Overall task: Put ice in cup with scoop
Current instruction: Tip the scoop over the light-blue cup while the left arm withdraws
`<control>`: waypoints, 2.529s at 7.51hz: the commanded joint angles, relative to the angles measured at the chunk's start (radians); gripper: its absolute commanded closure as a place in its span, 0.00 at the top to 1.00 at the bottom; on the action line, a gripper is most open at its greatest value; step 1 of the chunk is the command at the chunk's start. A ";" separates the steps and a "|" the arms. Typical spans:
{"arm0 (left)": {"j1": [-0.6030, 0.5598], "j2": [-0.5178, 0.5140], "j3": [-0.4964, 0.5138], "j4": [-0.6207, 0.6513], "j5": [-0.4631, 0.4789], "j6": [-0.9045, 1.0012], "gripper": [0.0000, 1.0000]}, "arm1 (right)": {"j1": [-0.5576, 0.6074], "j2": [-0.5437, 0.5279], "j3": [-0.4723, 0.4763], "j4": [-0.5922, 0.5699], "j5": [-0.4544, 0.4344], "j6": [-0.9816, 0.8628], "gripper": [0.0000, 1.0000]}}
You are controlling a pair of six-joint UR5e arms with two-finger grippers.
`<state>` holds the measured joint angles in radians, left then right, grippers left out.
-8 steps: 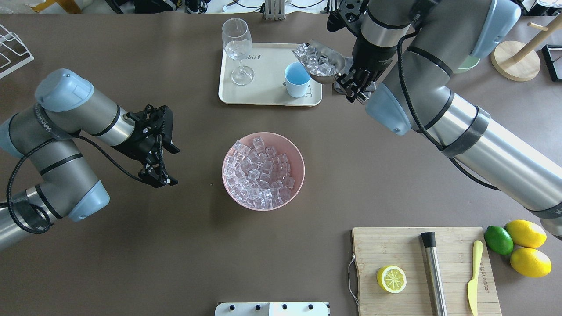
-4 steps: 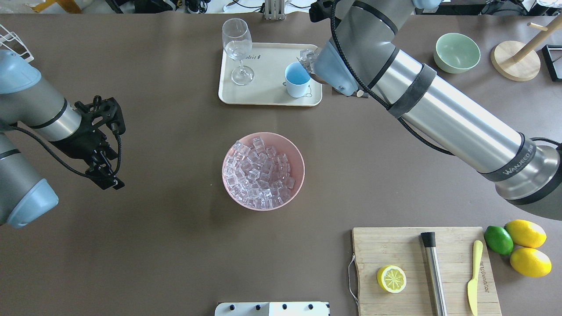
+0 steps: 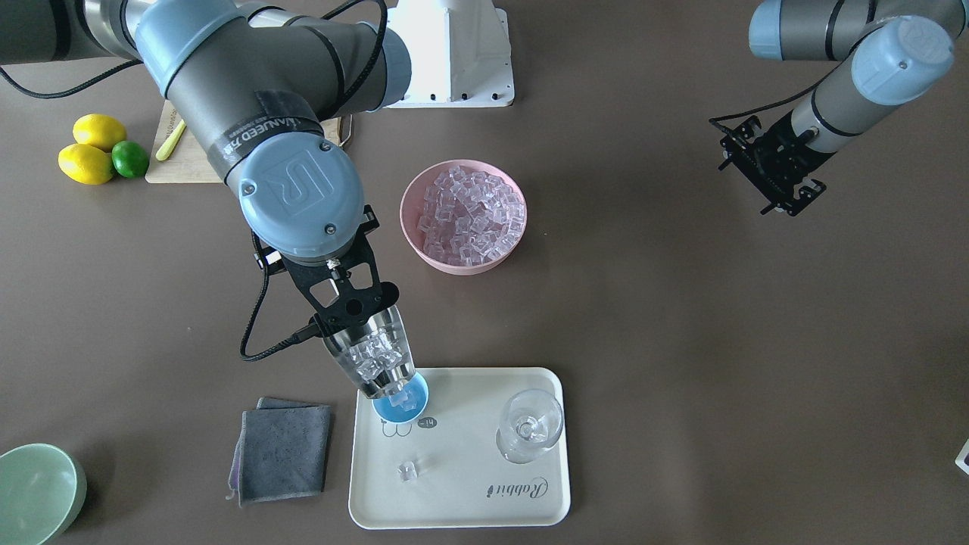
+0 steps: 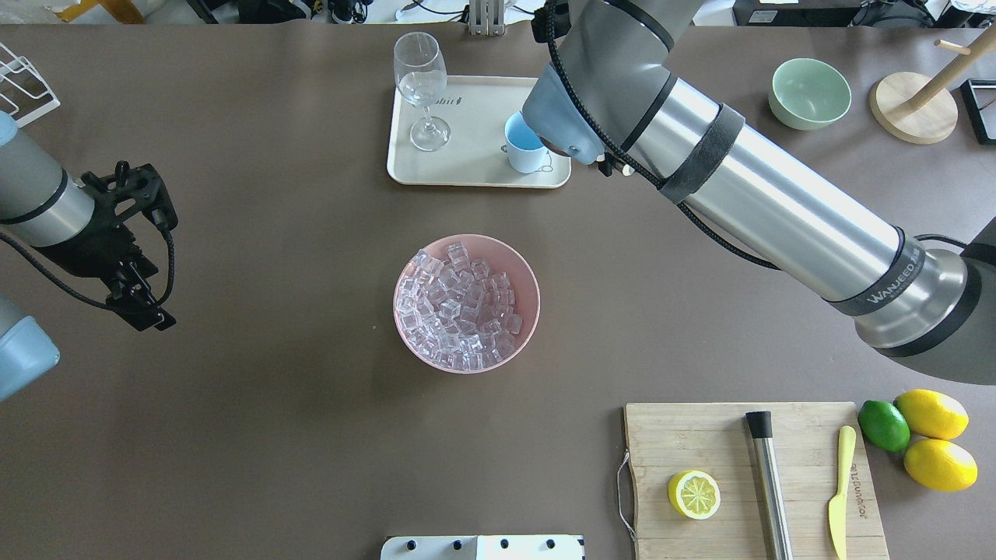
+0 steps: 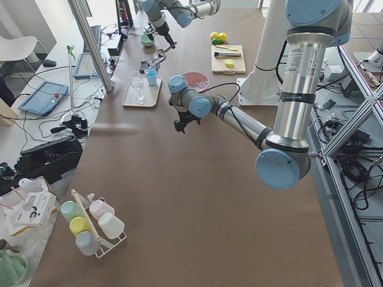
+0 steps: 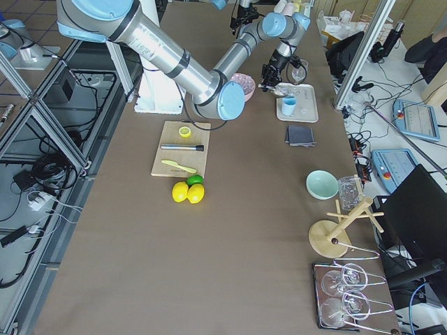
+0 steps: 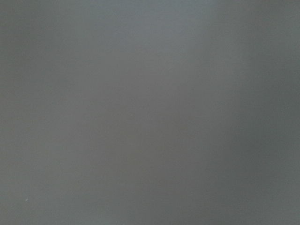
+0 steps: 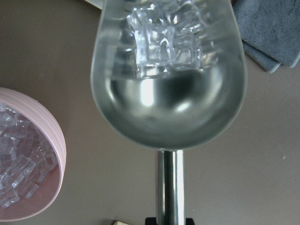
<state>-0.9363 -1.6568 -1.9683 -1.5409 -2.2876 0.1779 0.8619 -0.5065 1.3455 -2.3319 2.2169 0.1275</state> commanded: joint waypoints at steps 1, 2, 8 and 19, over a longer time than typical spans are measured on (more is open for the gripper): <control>-0.102 0.078 -0.021 0.051 0.037 0.000 0.98 | -0.027 -0.036 0.060 -0.007 -0.017 0.000 0.00; -0.140 0.101 -0.023 0.053 0.039 -0.001 0.98 | -0.027 -0.037 0.061 -0.021 -0.019 0.000 0.00; -0.323 0.201 0.008 0.071 0.169 0.000 0.98 | -0.027 0.083 -0.057 -0.184 -0.052 -0.128 0.00; -0.541 0.247 0.104 0.068 0.254 0.065 0.98 | 0.002 -0.102 0.206 -0.173 -0.074 -0.099 0.00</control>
<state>-1.4528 -1.4194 -1.8665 -1.4726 -2.0194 0.1844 0.8477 -0.5247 1.4398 -2.5080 2.1495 -0.0031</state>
